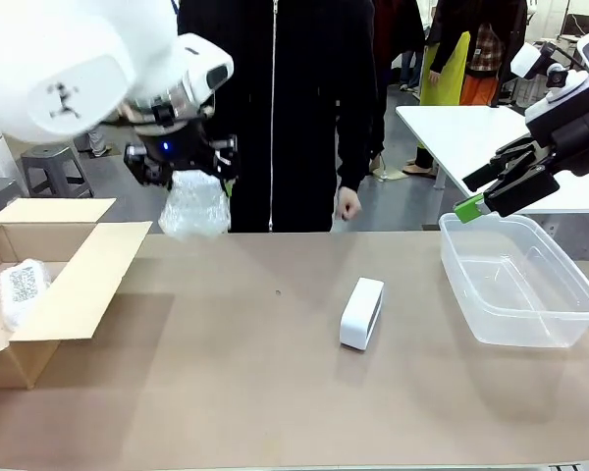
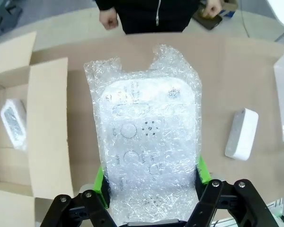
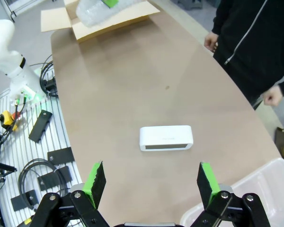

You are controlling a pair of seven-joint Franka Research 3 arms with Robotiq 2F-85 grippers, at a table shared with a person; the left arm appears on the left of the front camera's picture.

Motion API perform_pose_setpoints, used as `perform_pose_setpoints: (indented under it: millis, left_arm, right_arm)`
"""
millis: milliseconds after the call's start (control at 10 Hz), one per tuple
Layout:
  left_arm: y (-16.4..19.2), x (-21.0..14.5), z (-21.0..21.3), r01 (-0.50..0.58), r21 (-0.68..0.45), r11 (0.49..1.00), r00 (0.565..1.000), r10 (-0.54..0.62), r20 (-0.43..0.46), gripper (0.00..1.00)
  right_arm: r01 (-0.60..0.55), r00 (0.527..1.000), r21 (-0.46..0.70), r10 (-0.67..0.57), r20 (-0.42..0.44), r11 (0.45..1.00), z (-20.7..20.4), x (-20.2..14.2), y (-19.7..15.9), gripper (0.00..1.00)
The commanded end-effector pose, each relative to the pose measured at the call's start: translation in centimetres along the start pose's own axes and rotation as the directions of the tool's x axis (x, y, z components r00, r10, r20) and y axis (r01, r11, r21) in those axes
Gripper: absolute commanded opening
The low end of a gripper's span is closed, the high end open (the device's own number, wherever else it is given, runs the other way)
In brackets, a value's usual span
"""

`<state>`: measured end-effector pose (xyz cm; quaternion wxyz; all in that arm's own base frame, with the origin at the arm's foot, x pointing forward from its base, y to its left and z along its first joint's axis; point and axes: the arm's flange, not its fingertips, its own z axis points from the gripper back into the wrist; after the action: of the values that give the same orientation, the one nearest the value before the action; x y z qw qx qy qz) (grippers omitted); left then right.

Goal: Separate and place wrapped and unwrapped clocks.
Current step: Pick up the Digital clock indicated by the person, then if the picked Digital clock is wrapped, place it in the Package Box ; if not, place it in the Organizing box.

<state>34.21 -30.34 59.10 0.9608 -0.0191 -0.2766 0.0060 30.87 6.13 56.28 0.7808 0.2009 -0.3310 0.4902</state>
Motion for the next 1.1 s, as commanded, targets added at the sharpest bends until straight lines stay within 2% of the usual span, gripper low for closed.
perform_pose_setpoints:
  millis: [0, 100, 200, 1000]
  left_arm:
    - [0.5, 1.1, 1.7, 0.027, -0.002, 1.000, 1.000, -0.027, 0.000, 0.31]
    - [0.7, 1.2, -0.2, 0.027, -0.019, 0.999, 0.997, -0.028, -0.071, 0.31]
    - [0.0, 0.5, 1.8, 0.016, 0.000, 1.000, 1.000, -0.016, 0.014, 0.31]
    - [0.0, 0.5, 1.8, 0.016, 0.000, 1.000, 1.000, -0.016, 0.014, 0.31]
  right_arm:
    - [-0.005, 1.000, 0.020, 0.004, 0.022, 1.000, -0.1, 0.1, -0.2, 1.00]
    - [-0.005, 1.000, 0.020, 0.004, 0.022, 1.000, -0.1, 0.1, -0.2, 1.00]
    - [-0.005, 1.000, 0.020, 0.004, 0.022, 1.000, -0.1, 0.1, -0.2, 1.00]
    - [-0.005, 1.000, 0.020, 0.004, 0.022, 1.000, -0.1, 0.1, -0.2, 1.00]
